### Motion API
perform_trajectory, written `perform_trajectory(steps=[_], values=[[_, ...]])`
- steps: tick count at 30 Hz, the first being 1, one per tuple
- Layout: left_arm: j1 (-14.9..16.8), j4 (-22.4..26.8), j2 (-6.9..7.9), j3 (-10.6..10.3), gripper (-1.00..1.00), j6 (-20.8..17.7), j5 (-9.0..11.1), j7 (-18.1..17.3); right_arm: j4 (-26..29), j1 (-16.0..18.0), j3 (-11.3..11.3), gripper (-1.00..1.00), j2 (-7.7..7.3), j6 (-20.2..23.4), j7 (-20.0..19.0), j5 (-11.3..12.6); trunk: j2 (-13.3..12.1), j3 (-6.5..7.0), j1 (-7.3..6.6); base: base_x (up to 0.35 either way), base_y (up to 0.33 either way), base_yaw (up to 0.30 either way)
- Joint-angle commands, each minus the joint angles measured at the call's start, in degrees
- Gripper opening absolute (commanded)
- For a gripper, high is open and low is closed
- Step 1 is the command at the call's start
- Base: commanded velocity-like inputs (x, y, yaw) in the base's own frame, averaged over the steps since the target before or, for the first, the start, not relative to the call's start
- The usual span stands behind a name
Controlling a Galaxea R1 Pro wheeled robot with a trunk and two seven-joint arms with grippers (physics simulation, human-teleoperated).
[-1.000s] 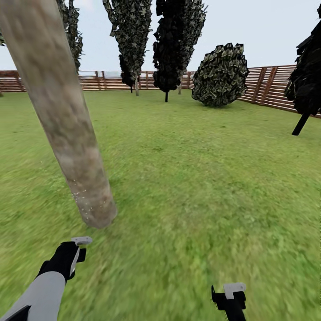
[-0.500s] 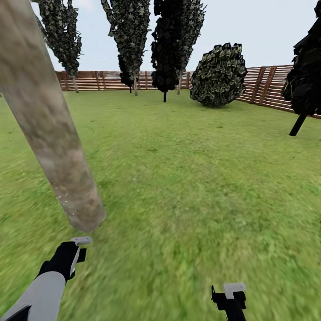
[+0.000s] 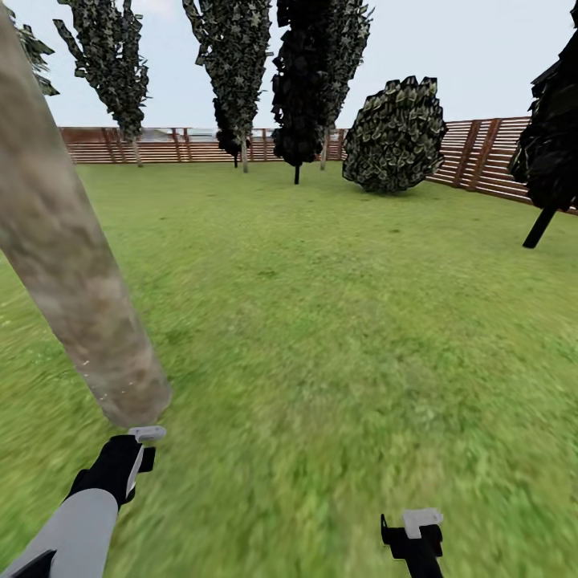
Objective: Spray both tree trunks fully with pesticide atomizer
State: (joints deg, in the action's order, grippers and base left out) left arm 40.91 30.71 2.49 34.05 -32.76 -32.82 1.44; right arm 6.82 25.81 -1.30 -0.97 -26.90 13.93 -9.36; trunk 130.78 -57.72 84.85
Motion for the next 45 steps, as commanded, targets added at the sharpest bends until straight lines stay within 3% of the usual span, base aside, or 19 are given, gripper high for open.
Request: perform_trajectory(steps=[1,45], values=[[0.0,0.1,-0.03,0.1,-1.00,-0.2,0.1,0.1,-0.1,0.0,-0.1,1.00,0.00,0.0,0.5,-0.6,0.0,-0.05,0.01,0.219,-0.211,0.142],[0.0,0.1,0.01,0.2,-1.00,-0.2,0.1,0.2,-0.1,0.0,-0.2,1.00,0.09,0.0,0.5,-0.6,0.0,-0.05,0.01,0.160,-0.236,0.274]])
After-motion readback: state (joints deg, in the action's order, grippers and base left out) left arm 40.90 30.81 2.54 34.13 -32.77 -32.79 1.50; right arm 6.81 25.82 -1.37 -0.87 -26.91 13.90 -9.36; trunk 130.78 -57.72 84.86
